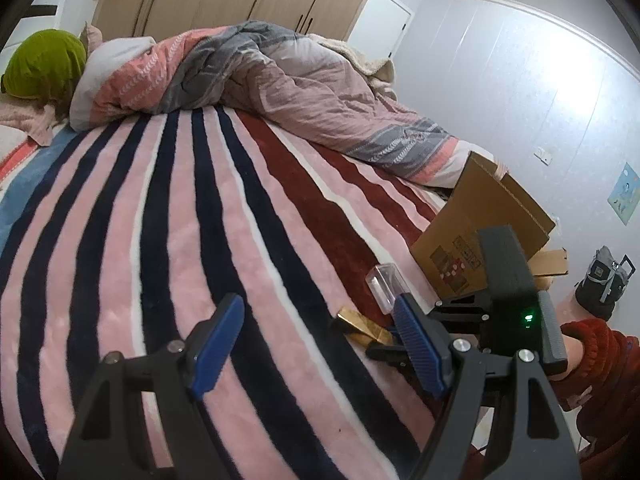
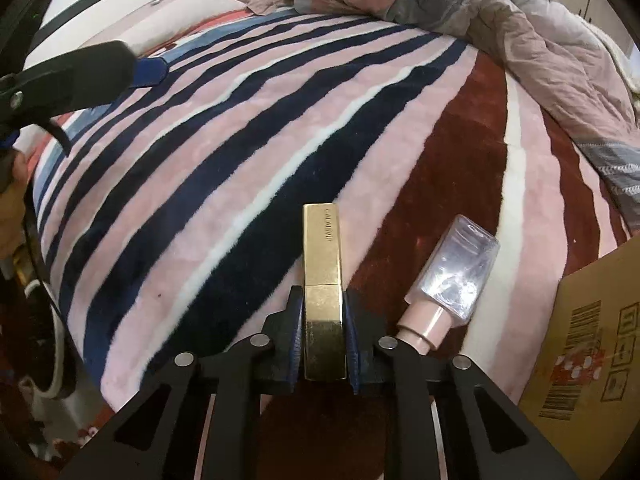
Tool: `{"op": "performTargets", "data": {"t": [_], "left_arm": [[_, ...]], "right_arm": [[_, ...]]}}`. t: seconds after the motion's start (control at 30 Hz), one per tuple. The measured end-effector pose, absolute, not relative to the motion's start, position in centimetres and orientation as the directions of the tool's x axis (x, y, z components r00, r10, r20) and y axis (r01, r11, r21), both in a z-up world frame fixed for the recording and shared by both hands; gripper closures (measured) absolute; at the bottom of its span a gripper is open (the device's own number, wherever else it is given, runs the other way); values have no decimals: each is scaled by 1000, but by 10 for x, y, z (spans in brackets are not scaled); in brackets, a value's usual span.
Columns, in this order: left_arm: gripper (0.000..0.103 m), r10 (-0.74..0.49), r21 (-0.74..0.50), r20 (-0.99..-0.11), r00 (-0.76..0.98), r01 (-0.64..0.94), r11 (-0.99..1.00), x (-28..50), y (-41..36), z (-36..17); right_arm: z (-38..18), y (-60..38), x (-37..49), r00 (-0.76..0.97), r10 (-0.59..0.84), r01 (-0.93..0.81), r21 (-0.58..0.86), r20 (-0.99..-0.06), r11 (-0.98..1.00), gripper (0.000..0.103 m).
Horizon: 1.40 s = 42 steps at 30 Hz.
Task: Organize rigid objects
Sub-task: 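Move the right gripper to the gold bar box and grasp it, then carry the gold bar box into the cardboard box and open the right gripper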
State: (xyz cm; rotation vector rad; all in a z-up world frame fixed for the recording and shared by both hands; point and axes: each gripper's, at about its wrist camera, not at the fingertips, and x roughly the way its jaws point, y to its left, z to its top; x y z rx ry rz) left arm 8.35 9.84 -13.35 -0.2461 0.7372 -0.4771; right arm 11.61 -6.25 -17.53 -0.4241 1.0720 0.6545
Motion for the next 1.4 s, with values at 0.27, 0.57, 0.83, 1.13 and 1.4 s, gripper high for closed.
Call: {"op": "performTargets", "data": {"t": [0.27,0.57,0.83,1.13,1.4], "left_arm": [[29,-579,-416,-555,598,404,815,84,69,-115],[66,-603,-312,-466,648,518,797,77,14,-31],[67,-632,-243,-495,595,604,759,100,-79,-4],[67,-647,-254,-572,504,641,724,143,-167,-22],[37,-621,-249,-593,512,618,746,147,-169,-36]], "right_arm": [[-112,-59,85,372,479,-734,64,-795,676,90],[-26,-94,64,484,600,-744,62,-637,665,90],[0,-173,66,578,570,-662,73,-584,746,90],[-11,-260,95,599,501,-550,133,-625,825,90],[-32,-273,115,558,497,-534,171,-665,828,88]]}}
